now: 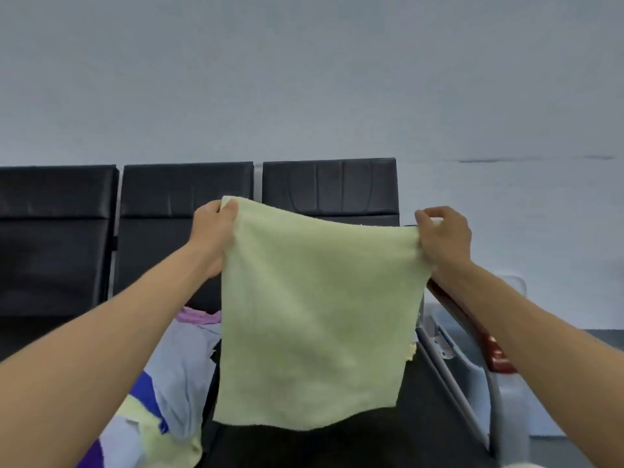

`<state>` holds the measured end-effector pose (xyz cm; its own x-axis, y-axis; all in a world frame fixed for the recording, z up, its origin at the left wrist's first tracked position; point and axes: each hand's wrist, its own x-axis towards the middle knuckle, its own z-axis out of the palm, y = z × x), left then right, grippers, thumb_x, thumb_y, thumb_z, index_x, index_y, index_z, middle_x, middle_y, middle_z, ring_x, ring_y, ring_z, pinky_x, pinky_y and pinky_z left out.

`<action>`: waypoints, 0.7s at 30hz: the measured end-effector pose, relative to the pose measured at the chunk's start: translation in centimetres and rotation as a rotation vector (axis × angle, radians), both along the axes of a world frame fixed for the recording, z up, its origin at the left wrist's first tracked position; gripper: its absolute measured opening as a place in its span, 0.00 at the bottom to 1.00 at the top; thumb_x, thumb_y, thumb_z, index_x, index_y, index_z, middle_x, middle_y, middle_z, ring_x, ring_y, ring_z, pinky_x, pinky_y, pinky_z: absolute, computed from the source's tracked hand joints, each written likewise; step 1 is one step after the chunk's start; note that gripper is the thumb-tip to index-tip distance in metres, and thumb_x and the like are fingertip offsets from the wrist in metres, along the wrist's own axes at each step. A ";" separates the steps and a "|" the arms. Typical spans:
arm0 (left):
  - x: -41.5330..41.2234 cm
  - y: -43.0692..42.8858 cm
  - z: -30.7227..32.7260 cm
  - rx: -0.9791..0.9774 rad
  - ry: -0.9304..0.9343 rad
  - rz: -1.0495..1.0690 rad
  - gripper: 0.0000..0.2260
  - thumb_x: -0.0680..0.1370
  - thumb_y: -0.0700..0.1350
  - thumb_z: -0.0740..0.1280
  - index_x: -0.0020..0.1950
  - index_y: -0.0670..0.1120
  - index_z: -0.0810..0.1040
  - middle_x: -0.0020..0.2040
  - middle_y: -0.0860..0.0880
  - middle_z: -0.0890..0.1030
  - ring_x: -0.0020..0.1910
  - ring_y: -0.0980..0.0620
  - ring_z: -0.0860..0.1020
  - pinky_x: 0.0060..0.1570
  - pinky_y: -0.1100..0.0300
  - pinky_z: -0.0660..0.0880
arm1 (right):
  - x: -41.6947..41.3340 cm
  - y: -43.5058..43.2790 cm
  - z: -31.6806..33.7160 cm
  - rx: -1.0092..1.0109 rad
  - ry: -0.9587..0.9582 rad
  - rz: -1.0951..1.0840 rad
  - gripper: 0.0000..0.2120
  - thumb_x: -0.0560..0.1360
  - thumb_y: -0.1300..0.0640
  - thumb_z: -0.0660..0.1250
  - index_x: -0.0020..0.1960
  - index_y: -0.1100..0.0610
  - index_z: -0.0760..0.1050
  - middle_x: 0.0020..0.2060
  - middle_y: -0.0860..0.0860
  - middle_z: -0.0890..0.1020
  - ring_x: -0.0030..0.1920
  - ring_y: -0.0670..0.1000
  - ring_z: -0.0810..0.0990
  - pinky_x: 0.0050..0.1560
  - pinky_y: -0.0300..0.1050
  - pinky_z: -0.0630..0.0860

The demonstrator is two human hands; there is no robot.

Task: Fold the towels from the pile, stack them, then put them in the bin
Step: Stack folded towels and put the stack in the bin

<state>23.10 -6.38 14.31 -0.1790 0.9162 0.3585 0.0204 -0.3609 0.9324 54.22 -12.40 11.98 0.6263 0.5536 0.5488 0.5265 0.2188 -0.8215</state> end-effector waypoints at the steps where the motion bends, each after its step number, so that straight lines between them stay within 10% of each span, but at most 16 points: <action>1: -0.1 -0.5 0.8 0.010 0.001 -0.003 0.07 0.80 0.45 0.60 0.50 0.45 0.77 0.48 0.46 0.75 0.45 0.49 0.72 0.44 0.55 0.69 | -0.2 -0.4 0.8 0.005 -0.007 0.017 0.12 0.79 0.50 0.63 0.53 0.57 0.79 0.55 0.50 0.80 0.52 0.47 0.73 0.51 0.40 0.66; 8: -2.3 -0.8 2.5 -0.018 0.258 0.080 0.10 0.80 0.49 0.63 0.48 0.43 0.74 0.46 0.45 0.74 0.45 0.48 0.72 0.43 0.54 0.69 | -0.6 -2.9 3.2 -0.193 -0.062 0.225 0.21 0.78 0.43 0.62 0.37 0.55 0.81 0.41 0.49 0.80 0.46 0.50 0.76 0.47 0.42 0.69; 14: -2.3 -1.5 2.4 -0.029 0.283 0.150 0.13 0.77 0.48 0.69 0.58 0.43 0.73 0.58 0.47 0.75 0.57 0.47 0.73 0.57 0.48 0.75 | -0.6 -4.5 3.9 -0.371 -0.179 0.430 0.21 0.74 0.36 0.65 0.45 0.53 0.83 0.50 0.45 0.79 0.52 0.47 0.76 0.54 0.44 0.69; 21: -3.4 -3.4 2.3 -0.230 0.237 -0.211 0.12 0.74 0.44 0.73 0.55 0.42 0.80 0.53 0.45 0.83 0.52 0.49 0.80 0.48 0.57 0.76 | 0.5 -4.5 4.2 -0.594 -0.517 0.388 0.11 0.66 0.62 0.78 0.46 0.57 0.83 0.46 0.50 0.81 0.50 0.52 0.78 0.47 0.40 0.72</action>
